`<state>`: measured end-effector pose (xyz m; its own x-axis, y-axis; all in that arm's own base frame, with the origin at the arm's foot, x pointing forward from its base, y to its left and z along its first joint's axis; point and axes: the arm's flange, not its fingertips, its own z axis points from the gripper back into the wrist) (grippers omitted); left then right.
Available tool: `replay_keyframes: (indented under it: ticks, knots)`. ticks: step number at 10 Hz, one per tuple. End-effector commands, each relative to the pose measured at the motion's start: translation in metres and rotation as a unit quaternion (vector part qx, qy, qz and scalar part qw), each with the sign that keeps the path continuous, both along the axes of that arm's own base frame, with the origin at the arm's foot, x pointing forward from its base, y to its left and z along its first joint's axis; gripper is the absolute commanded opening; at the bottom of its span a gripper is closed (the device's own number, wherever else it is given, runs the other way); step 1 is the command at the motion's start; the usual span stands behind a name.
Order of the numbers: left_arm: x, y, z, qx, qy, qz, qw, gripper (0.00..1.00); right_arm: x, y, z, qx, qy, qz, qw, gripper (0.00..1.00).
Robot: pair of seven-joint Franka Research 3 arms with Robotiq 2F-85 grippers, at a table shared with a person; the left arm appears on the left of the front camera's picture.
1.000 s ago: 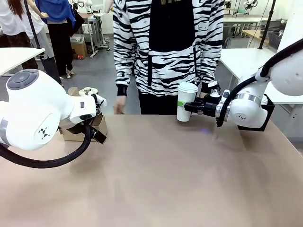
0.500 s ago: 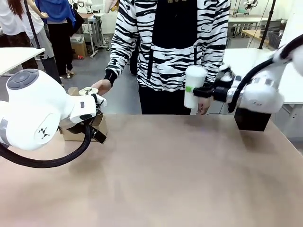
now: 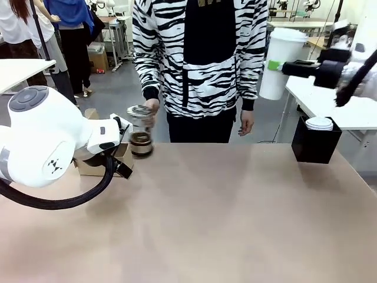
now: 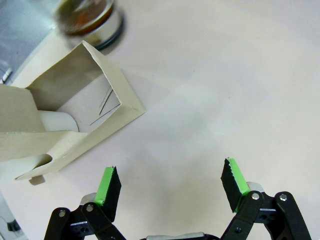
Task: Pour a drink into a cup and package it in a carrier.
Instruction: When a person places the Paper Cup Lid on the 600 ml Paper Cup , lift the 600 ml Paper Cup.
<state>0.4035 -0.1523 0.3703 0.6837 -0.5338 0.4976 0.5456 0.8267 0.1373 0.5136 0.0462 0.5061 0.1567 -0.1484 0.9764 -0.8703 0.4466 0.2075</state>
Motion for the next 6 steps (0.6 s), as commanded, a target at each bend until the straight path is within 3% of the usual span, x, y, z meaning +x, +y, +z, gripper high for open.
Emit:
replay_keyframes:
  ticks: [1, 3, 6]
  knots:
    - [0.000, 0.001, 0.000, -0.001, 0.000, 0.000, 1.000, 1.00, -0.031, -0.003, 0.019, 0.022, 0.023, 0.026, 0.999, 0.81]
    - [0.000, 0.001, 0.000, -0.001, 0.000, 0.000, 1.000, 1.00, -0.042, -0.004, 0.027, 0.032, 0.003, 0.019, 0.999, 0.81]
    - [0.000, 0.001, 0.000, -0.001, 0.000, 0.000, 1.000, 1.00, -0.032, -0.002, 0.022, 0.020, 0.005, 0.016, 1.000, 0.81]
